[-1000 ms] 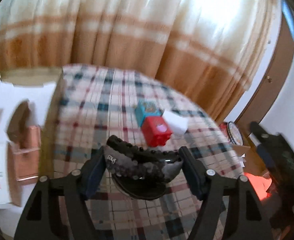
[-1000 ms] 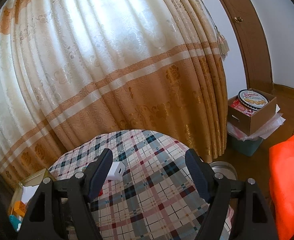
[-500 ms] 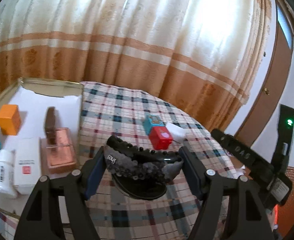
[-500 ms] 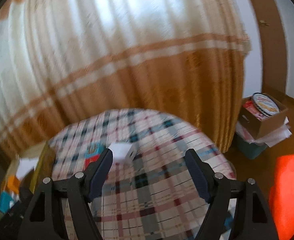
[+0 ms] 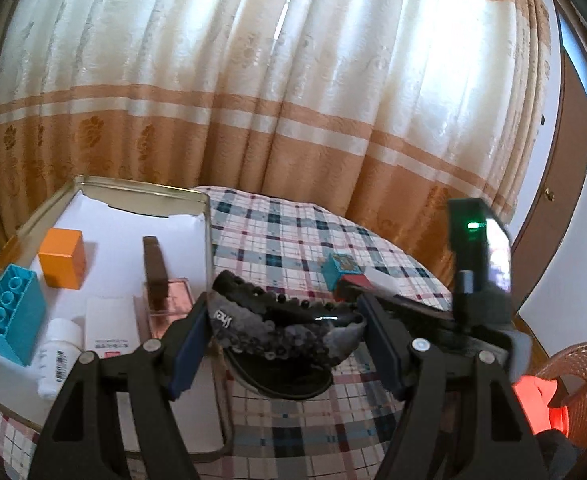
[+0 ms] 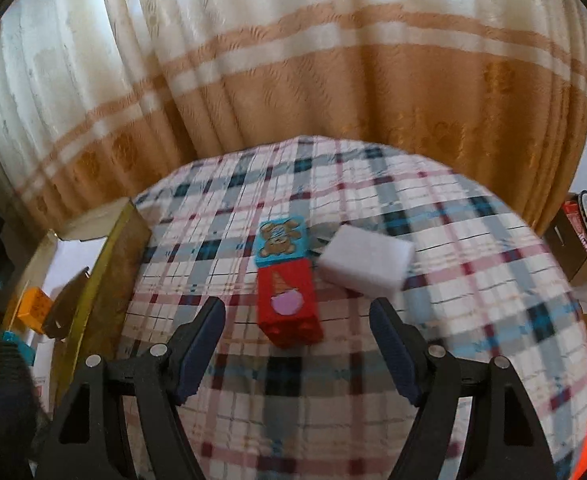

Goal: Organize rigid objects
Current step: 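Grasp the red toy brick with the right gripper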

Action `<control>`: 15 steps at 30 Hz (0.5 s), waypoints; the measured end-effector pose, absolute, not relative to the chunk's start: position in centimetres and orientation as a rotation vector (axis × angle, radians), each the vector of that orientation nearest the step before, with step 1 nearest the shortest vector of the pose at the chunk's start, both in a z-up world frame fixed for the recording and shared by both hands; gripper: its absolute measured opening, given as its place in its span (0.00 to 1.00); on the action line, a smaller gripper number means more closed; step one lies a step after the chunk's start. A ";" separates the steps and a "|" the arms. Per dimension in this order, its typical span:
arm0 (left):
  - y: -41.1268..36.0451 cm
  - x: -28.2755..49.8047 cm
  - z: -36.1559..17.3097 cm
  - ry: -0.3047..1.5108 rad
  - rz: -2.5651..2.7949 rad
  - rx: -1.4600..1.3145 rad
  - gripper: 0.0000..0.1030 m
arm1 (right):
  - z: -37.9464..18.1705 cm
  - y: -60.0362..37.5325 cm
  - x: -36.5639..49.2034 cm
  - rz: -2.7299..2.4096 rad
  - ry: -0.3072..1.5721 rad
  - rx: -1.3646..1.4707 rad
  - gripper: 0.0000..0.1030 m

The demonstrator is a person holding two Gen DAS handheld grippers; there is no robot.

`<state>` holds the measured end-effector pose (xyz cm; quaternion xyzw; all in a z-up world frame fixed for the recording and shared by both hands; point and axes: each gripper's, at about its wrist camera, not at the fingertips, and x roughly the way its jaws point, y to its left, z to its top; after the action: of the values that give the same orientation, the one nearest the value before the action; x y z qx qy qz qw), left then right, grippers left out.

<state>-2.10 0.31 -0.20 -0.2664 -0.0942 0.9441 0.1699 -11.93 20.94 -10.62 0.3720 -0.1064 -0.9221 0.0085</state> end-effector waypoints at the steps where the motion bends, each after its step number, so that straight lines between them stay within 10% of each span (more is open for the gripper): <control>1: 0.2 -2.1 -0.2 -0.270 2.683 -0.756 0.70 | -10.7 20.7 -12.3 -2.882 -0.324 1.175 0.73; 15: -1.1 -1.9 0.2 -0.277 2.718 -0.725 0.70 | -11.5 19.3 -14.7 -2.897 -0.233 1.311 0.33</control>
<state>-1.86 -1.07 0.20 -0.2533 -0.0968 0.9496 0.1570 -14.66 19.28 -11.47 0.4109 -0.0729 -0.9084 -0.0234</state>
